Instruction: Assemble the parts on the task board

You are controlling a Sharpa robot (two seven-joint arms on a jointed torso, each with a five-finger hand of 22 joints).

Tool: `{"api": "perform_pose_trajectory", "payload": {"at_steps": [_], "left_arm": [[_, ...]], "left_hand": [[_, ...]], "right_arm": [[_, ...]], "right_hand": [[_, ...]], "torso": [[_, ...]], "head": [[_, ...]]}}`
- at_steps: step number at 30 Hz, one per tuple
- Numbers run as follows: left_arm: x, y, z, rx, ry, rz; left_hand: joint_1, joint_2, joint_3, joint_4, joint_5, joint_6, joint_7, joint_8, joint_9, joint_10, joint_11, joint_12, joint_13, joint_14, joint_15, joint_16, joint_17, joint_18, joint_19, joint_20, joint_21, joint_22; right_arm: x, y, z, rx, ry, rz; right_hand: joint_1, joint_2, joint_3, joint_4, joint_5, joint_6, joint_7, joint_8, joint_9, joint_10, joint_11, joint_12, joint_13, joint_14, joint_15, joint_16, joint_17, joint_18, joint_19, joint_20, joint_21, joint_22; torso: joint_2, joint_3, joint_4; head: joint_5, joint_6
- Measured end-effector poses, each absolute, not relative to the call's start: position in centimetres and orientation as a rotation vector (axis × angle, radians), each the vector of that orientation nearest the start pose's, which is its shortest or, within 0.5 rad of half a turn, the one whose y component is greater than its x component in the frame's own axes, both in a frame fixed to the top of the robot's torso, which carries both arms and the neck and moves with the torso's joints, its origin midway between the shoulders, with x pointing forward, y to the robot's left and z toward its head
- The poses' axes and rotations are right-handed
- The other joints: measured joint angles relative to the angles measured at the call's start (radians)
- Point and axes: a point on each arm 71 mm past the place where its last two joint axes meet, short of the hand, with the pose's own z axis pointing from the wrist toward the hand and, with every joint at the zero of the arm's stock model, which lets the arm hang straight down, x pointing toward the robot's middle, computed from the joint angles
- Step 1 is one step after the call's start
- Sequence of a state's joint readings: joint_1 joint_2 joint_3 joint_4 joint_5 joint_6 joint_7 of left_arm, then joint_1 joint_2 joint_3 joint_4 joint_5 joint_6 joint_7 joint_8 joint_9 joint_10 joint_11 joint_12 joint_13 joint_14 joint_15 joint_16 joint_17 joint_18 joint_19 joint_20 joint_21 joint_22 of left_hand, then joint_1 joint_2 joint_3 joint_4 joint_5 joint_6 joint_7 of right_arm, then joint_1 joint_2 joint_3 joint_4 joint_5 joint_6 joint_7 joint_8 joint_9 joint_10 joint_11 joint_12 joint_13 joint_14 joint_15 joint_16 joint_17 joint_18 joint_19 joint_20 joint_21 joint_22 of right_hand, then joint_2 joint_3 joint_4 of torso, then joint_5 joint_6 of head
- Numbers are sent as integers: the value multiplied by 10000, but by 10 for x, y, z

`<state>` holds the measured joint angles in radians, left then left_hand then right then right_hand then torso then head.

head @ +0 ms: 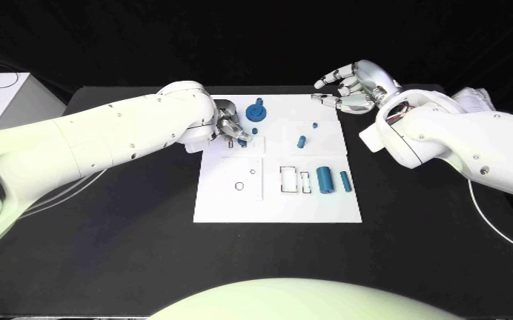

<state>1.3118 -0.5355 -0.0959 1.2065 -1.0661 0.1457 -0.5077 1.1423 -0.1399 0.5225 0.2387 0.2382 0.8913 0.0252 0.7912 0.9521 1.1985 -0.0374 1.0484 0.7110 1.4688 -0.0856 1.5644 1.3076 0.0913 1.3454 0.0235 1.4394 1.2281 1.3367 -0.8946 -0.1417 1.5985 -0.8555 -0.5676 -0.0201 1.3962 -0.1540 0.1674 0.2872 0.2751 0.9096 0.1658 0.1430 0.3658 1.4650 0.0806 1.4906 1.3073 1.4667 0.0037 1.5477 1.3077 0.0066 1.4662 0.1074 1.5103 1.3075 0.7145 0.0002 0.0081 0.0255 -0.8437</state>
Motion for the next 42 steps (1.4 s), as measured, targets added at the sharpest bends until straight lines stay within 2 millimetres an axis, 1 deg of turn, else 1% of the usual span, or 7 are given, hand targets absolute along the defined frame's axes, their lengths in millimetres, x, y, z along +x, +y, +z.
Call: {"api": "perform_pose_trajectory", "payload": {"at_steps": [4,14,18,23,25,42], "left_arm": [[541,150,-204,-1386,22695,-3750],[539,148,-203,-1471,22757,-3813],[539,148,-203,-1466,22760,-3800],[539,148,-203,-1449,22756,-3776],[539,148,-203,-1440,22757,-3764],[539,147,-202,-1082,22850,-3627]], "left_hand": [[117,13,53,51,-7,-15,14,-57,-16,-17,18,0,-10,0,0,0,0,0,0,0,0,-7],[206,-2,86,71,-34,-14,15,-61,-1,-39,41,0,-10,0,0,0,0,0,0,0,0,-7],[207,-1,120,105,-162,-14,16,-64,6,-52,55,0,-21,-1,0,0,0,0,0,0,0,7],[210,-1,128,112,-233,-14,16,-69,6,-52,57,0,-21,-1,0,0,0,0,0,0,0,9],[267,-3,128,112,-294,-13,17,-69,16,-52,57,0,-19,-1,0,0,0,1,36,36,0,25],[315,-26,128,112,-356,-11,21,-70,26,-68,76,0,-12,-1,1,0,0,1,37,37,0,46]], "right_arm": [[487,-219,-145,4115,15380,8883],[487,-219,-145,4116,15401,8880],[487,-219,-145,4115,15408,8882],[487,-219,-146,4110,15418,8889],[487,-219,-146,4110,15421,8889],[487,-219,-146,4114,15428,8881]], "right_hand": [[0,0,0,0,0,0,0,0,0,0,0,0,0,0,0,0,-1,0,0,0,0,-1],[0,0,0,0,0,0,0,0,-9,0,0,0,0,0,0,0,-1,0,0,0,0,-2],[0,0,0,0,0,0,0,0,-8,0,0,0,0,0,0,0,-2,0,0,0,0,0],[0,0,0,0,0,0,0,0,-8,0,0,0,0,0,0,0,-2,0,0,0,0,6],[0,0,0,0,0,0,0,0,-8,0,0,0,0,0,0,0,-2,0,0,0,0,6],[1,0,0,0,0,0,0,0,-7,0,0,0,0,0,0,0,-3,0,0,0,0,4]], "torso": [[0,-3,-1],[2,-3,-6],[2,-4,-3],[0,-4,-1],[0,-4,-5],[0,-8,-5]], "head": [[-3,0],[-11,-27],[-12,-36],[-2,-45],[4,-46],[-10,-97]]}}
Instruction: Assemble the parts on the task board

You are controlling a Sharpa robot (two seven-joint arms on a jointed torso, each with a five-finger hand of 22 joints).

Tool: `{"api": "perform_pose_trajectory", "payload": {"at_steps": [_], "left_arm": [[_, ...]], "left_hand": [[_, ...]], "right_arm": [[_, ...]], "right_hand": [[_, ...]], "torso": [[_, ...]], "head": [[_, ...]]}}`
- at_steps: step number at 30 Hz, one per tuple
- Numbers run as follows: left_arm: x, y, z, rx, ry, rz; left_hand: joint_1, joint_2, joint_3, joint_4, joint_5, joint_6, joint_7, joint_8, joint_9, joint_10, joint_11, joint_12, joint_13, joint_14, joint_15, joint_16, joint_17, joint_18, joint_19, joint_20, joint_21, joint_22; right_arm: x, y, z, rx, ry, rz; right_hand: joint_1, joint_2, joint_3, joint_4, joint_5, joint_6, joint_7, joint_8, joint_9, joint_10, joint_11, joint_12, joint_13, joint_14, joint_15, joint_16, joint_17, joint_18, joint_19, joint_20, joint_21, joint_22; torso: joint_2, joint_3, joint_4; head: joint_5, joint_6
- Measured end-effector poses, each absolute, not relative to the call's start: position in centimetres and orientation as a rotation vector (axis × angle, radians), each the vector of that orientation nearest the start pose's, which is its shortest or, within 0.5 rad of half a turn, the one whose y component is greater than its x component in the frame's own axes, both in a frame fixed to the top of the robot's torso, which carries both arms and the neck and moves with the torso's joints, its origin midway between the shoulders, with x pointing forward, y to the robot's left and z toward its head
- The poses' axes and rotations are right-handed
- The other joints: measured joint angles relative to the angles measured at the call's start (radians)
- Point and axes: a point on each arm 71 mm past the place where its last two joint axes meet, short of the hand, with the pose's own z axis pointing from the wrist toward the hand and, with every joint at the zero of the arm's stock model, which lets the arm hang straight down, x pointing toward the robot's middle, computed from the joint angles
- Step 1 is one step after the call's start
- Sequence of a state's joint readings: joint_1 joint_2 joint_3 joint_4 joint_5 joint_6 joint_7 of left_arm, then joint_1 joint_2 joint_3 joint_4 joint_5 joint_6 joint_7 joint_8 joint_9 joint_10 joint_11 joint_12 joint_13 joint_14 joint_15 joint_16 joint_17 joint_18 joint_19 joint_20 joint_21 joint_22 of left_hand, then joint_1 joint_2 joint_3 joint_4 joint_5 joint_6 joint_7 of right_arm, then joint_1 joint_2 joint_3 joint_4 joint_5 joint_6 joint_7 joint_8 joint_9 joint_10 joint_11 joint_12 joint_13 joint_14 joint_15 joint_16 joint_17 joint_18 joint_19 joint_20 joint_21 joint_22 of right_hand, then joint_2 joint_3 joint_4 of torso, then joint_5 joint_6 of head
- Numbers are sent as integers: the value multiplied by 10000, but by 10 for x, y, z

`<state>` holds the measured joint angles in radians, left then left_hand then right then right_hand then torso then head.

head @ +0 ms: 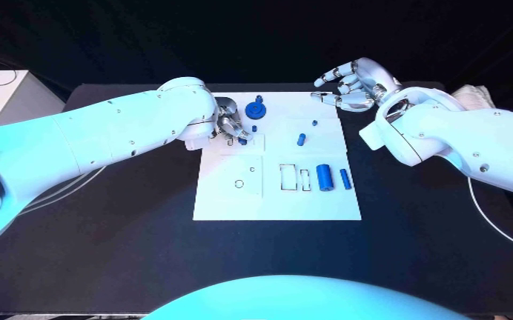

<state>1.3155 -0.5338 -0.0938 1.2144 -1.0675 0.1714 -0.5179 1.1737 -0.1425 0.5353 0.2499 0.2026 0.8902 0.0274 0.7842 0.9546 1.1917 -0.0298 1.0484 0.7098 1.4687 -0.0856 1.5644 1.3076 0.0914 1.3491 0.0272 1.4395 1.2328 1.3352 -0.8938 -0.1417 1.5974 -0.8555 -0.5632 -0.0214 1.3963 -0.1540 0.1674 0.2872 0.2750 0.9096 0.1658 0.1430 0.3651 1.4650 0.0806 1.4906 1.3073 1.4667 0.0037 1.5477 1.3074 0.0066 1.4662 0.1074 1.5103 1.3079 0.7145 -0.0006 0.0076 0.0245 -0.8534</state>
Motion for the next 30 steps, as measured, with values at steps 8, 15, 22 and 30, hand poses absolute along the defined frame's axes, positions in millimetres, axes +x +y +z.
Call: {"api": "perform_pose_trajectory", "payload": {"at_steps": [8,15,22,30], "left_arm": [[539,147,-201,-881,22916,-3569],[539,146,-201,-764,22948,-3528],[539,146,-201,-714,22955,-3512],[539,145,-201,-642,22937,-3453]], "left_hand": [[54,-1,0,0,-20,-16,16,-1,1,0,1,0,12,0,0,0,0,-1,0,0,0,13],[65,-11,0,-1,-22,-16,17,-4,-1,-2,4,0,12,0,0,0,0,-1,-1,0,0,12],[66,-11,-1,-1,-54,-16,19,-4,4,-16,19,0,12,0,0,0,0,-1,0,0,0,21],[66,-10,60,60,-116,0,35,-3,10,-14,22,0,11,0,0,0,0,-1,-5,4,0,-11]], "right_arm": [[487,-219,-146,4114,15431,8879],[487,-219,-146,4114,15436,8879],[487,-219,-146,4113,15440,8880],[487,-219,-146,4114,15441,8879]], "right_hand": [[0,0,0,0,0,0,0,0,0,0,0,0,0,0,0,0,0,0,0,0,0,-1],[0,0,0,0,0,0,0,0,1,0,0,0,0,0,0,0,-1,0,0,0,0,-2],[-18,-18,0,0,0,0,0,0,-10,0,0,0,0,0,0,0,-1,0,0,0,0,-3],[-40,-41,0,0,0,0,0,0,-9,0,0,0,0,0,0,0,-1,0,0,0,0,-4]], "torso": [[1,-2,-2],[1,3,-1],[2,5,-1],[0,5,5]], "head": [[-6,-3],[-13,-3],[-15,-19],[-15,-11]]}}
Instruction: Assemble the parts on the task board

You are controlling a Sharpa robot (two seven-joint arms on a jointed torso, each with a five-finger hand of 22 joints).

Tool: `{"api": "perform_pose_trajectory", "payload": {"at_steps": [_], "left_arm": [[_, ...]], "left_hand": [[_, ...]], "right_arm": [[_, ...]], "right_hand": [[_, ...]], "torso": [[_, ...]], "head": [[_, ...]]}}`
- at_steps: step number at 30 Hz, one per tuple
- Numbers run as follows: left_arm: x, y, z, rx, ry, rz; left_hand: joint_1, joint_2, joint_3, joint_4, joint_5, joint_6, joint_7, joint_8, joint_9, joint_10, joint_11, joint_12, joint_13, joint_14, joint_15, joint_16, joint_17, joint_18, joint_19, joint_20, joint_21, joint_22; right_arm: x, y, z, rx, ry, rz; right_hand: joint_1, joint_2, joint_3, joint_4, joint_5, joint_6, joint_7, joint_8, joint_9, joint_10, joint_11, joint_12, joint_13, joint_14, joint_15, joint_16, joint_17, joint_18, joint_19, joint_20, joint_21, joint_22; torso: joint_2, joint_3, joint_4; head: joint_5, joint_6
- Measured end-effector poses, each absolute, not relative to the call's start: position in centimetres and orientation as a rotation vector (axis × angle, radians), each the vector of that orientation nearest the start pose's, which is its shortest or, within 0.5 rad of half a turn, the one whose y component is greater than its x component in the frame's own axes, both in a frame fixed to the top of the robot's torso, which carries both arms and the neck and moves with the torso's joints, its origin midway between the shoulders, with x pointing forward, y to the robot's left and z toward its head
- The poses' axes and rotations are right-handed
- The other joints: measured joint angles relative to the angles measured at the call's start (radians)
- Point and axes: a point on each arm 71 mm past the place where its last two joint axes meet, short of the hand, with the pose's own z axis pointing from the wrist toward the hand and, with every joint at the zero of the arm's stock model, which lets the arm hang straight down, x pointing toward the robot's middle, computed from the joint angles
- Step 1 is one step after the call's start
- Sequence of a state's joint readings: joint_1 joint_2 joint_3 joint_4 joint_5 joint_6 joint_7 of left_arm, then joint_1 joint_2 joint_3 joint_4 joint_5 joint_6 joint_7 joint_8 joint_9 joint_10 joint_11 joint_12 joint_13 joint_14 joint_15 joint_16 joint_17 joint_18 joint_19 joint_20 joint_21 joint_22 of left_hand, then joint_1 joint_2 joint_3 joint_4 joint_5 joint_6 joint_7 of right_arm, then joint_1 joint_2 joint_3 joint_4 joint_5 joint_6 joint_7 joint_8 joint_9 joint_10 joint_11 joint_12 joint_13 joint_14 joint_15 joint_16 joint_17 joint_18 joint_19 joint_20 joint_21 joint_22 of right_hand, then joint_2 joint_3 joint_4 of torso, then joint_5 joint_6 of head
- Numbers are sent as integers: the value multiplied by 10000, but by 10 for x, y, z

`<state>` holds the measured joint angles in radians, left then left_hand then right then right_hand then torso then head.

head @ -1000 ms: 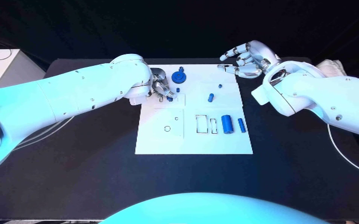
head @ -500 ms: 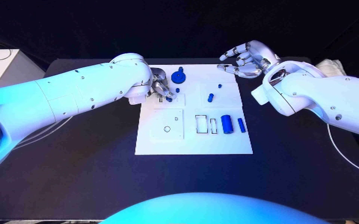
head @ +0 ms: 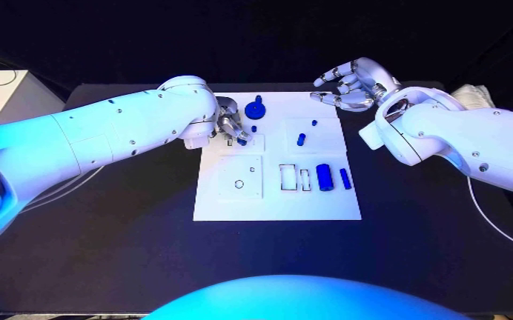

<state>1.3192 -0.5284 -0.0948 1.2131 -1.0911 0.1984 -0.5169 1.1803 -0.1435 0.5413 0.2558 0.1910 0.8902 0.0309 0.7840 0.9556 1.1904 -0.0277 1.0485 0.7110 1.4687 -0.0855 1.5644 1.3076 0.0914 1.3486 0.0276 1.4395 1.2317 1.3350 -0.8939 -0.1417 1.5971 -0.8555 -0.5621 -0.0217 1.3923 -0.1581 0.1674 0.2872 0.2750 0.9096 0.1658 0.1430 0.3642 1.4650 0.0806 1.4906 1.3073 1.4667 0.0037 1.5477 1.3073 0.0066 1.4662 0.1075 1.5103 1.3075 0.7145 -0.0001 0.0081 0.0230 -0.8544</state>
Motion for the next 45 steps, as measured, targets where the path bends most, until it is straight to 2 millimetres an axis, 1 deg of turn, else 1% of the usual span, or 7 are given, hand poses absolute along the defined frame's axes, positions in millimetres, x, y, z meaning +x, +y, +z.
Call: {"api": "perform_pose_trajectory", "payload": {"at_steps": [10,19,23,25,31,39,45], "left_arm": [[541,144,-201,-641,22922,-3418],[541,144,-201,-640,22925,-3406],[541,144,-201,-634,22939,-3393],[541,144,-201,-633,22942,-3391],[542,144,-201,-637,22948,-3377],[542,146,-202,-655,22950,-3325],[543,146,-202,-670,22957,-3301]], "left_hand": [[-80,80,38,38,-55,19,18,22,44,19,19,0,-74,-37,37,0,0,0,-66,65,-59,-138],[-88,71,37,38,-56,52,49,55,69,-13,-13,0,-94,-37,37,0,0,0,-93,92,-80,-176],[-245,-83,11,2,-56,55,49,78,75,-78,-9,0,-120,-37,37,0,0,0,-93,92,-80,-204],[-376,-132,247,-233,-57,55,49,81,74,-78,-9,0,-125,-37,37,0,0,0,-93,92,-122,-208],[-542,-275,254,-240,-57,72,66,83,75,-78,-9,0,-144,-37,37,0,0,-1,-161,82,-123,-235],[-797,-349,-166,125,-53,93,48,90,91,-203,-63,0,-160,-37,37,0,0,-1,-161,82,-155,-261],[-1067,-286,-449,345,-51,128,13,44,115,-205,-61,0,-181,-37,37,0,0,-1,-180,102,-159,-270]], "right_arm": [[487,-219,-146,4114,15441,8881],[487,-219,-146,4112,15438,8886],[486,-219,-146,4113,15437,8886],[486,-219,-146,4113,15437,8888],[486,-219,-146,4111,15437,8899],[486,-219,-146,4112,15435,8904],[485,-219,-146,4113,15435,8907]], "right_hand": [[0,0,0,0,0,0,0,0,1,0,0,0,0,0,0,0,0,0,0,0,-62,-1],[0,0,0,0,0,0,0,0,1,0,0,0,0,0,0,0,8,0,0,0,-62,6],[0,0,0,0,0,0,0,0,1,0,0,-39,0,0,0,0,8,0,0,0,-98,6],[0,0,0,0,0,0,0,0,2,0,0,-39,0,0,0,0,8,0,0,0,-98,6],[0,0,0,0,0,0,0,0,2,0,0,-39,0,0,0,0,7,0,0,0,-98,5],[0,0,0,0,0,0,0,0,-6,0,0,-39,0,0,0,-38,6,0,0,0,-139,4],[-80,2,0,0,0,0,0,0,-6,0,0,-39,0,0,0,-38,5,0,0,0,-146,3]], "torso": [[-2,0,1],[0,0,-7],[0,3,-7],[0,4,-7],[0,4,-6],[-2,3,-6],[-5,0,-5]], "head": [[3,1],[-6,-25],[-15,-37],[-21,-43],[-29,-46],[-27,-35],[-31,-30]]}}
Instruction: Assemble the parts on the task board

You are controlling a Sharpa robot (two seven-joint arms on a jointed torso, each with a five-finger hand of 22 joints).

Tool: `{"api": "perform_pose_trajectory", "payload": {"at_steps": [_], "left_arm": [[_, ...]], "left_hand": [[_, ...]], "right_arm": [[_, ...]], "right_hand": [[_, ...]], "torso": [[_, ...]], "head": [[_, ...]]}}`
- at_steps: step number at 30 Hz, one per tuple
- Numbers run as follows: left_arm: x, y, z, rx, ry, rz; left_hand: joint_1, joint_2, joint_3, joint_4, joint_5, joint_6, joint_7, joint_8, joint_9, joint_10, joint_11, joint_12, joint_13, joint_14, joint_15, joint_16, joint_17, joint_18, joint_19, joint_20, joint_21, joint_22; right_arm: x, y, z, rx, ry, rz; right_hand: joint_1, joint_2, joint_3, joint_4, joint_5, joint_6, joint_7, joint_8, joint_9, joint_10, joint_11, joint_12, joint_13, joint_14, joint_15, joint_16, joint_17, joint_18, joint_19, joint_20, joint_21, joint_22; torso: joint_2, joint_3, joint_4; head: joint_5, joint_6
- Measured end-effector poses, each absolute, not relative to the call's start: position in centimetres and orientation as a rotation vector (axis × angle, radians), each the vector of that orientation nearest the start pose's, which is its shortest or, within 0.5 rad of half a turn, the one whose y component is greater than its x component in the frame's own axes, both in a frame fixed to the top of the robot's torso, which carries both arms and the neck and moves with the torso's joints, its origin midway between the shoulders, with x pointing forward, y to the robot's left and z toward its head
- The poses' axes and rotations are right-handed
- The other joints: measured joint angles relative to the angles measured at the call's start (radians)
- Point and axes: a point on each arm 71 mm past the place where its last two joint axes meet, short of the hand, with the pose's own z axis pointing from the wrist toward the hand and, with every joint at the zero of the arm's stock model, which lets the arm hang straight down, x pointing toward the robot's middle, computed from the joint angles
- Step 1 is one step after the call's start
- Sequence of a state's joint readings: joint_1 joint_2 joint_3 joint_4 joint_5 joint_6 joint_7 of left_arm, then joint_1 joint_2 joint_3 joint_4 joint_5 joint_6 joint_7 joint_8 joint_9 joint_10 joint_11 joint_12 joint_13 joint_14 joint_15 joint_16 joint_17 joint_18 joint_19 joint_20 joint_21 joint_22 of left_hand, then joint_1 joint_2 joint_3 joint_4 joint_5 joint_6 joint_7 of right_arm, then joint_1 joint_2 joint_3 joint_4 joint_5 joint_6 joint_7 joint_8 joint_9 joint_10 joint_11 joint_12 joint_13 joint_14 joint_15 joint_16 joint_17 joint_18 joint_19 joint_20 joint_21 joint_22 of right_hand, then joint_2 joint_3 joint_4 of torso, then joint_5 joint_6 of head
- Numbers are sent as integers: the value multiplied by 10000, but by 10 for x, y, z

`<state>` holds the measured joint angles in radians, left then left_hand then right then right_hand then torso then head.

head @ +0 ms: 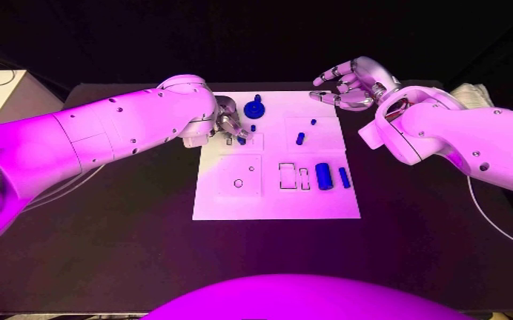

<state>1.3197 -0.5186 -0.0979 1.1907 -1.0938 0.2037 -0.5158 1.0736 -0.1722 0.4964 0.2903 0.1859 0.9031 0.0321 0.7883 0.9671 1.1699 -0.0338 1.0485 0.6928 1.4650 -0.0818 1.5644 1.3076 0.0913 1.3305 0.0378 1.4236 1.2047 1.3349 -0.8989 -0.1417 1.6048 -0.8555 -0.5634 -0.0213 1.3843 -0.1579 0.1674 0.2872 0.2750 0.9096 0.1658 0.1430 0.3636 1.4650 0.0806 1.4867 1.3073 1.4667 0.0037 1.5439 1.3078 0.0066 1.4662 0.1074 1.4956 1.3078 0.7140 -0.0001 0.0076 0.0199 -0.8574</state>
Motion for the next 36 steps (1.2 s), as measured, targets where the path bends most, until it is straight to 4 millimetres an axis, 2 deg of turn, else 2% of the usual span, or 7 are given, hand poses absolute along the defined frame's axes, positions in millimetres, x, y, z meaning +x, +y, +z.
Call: {"api": "perform_pose_trajectory", "payload": {"at_steps": [4,12,19,36], "left_arm": [[543,146,-202,-671,22959,-3299],[543,146,-202,-669,22963,-3299],[543,146,-202,-678,22963,-3300],[543,147,-203,-691,22960,-3328]], "left_hand": [[-217,83,-180,22,0,-5,5,0,5,-35,34,0,-11,0,0,0,0,0,-16,16,0,-5],[-337,43,-331,7,0,-39,40,0,5,-33,34,0,-12,0,0,0,0,0,-16,16,0,-12],[-833,149,-792,23,0,-37,40,-9,4,-69,71,0,-36,0,0,0,0,0,-16,16,-41,-31],[-927,135,-992,34,0,-1,67,-53,2,-68,71,0,-45,0,0,0,0,0,-15,16,-41,-29]], "right_arm": [[485,-219,-146,4111,15436,8913],[485,-219,-146,4112,15432,8914],[485,-220,-146,4115,15430,8910],[485,-220,-146,4122,15427,8898]], "right_hand": [[0,0,0,0,0,0,0,0,0,0,0,-78,0,0,0,-60,0,0,0,0,-128,-1],[1,0,0,0,0,0,0,0,1,0,0,-78,0,0,0,-60,-1,0,0,0,-148,-2],[-132,27,0,0,0,0,0,0,-8,0,0,-78,0,0,0,-60,-2,-1,0,0,-185,-3],[-184,0,28,28,0,0,0,0,-7,0,0,-78,0,0,0,-59,-3,0,0,0,-184,-5]], "torso": [[0,0,1],[0,-4,1],[0,-3,1],[1,0,-2]], "head": [[-7,11],[-9,12],[-6,18],[-20,43]]}}
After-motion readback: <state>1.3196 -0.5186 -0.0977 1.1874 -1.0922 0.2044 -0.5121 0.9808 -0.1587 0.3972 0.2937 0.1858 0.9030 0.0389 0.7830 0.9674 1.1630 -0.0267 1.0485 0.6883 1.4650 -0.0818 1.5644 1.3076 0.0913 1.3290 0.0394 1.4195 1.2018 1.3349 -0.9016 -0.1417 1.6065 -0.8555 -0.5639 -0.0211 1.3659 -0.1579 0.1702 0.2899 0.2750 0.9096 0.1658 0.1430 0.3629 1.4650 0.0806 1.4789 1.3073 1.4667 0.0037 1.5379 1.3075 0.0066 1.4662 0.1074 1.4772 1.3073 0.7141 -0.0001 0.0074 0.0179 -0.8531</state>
